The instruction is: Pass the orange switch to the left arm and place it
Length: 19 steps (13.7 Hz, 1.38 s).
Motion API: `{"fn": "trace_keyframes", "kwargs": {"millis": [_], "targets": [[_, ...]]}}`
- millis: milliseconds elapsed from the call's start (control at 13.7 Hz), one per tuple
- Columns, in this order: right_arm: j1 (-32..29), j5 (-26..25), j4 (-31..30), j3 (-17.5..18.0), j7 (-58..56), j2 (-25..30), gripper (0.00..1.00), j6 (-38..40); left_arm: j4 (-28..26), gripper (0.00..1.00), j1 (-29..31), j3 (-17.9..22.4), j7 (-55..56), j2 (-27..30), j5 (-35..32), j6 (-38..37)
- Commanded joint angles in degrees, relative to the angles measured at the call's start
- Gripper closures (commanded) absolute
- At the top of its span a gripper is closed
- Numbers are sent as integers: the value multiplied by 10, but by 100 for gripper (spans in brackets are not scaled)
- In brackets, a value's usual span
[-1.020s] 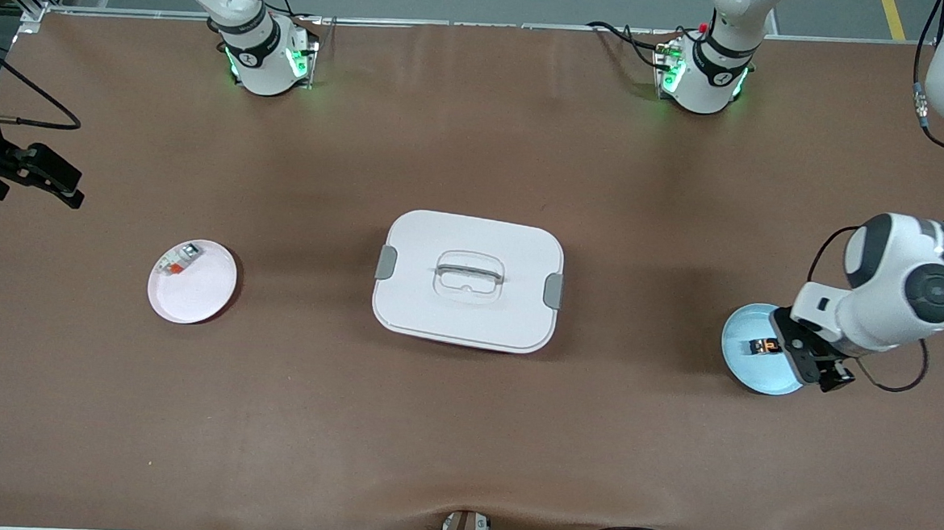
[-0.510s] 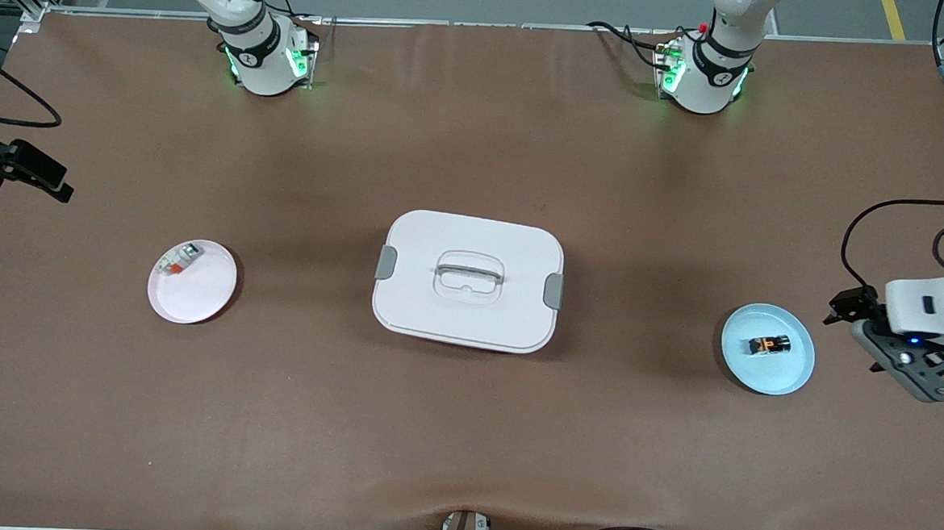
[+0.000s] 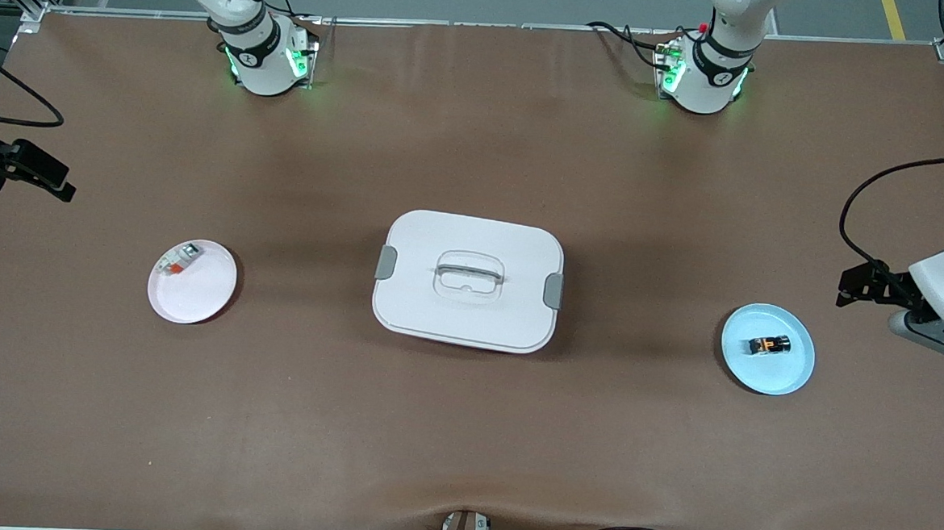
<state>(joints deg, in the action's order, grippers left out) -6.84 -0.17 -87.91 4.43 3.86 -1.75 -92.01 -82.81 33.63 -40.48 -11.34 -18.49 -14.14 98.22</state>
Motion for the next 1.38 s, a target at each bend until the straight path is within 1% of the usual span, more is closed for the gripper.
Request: {"fn": "trace_keyframes", "kwargs": {"millis": [0,73,219,291,364,437,583,656,801,874,947,1020,1166,1311], "targets": [[-8,8,11,8,-4,-3,0,10,-5,0,4,-14,88,40,17,-27],[-7,7,10,8,-4,-3,0,10,-5,0,0,-14,112,53,26,-31],[-6,4,9,11,-4,-3,0,10,-5,0,-25,2,125,84,31,-46],[-5,3,8,12,-3,-3,0,10,-5,0,-49,28,122,99,31,-52],[-5,3,8,12,-4,-3,0,11,-5,0,-90,68,122,113,32,-55],[-6,3,8,12,-4,-3,0,18,-5,0,-134,117,119,126,34,-57],[-7,1,6,11,-3,-3,0,21,-5,0,-202,196,124,150,81,-87],[-8,0,4,10,-3,-2,0,22,-10,0,-231,235,124,164,95,-103],[-9,0,-4,10,-4,3,0,18,-15,0,-289,295,127,181,97,-131],[-10,0,-6,10,-3,4,0,18,-30,0,-311,318,129,197,100,-132],[-10,0,-10,9,-4,7,0,15,-45,0,-322,333,131,210,113,-132],[-10,0,-19,9,-4,14,0,11,-59,0,-323,340,134,223,125,-132],[-9,0,-44,9,-3,28,0,-5,-58,0,-322,335,169,224,126,-137],[-9,1,-49,10,-4,32,0,-12,-57,0,-323,331,181,223,126,-138]]}}
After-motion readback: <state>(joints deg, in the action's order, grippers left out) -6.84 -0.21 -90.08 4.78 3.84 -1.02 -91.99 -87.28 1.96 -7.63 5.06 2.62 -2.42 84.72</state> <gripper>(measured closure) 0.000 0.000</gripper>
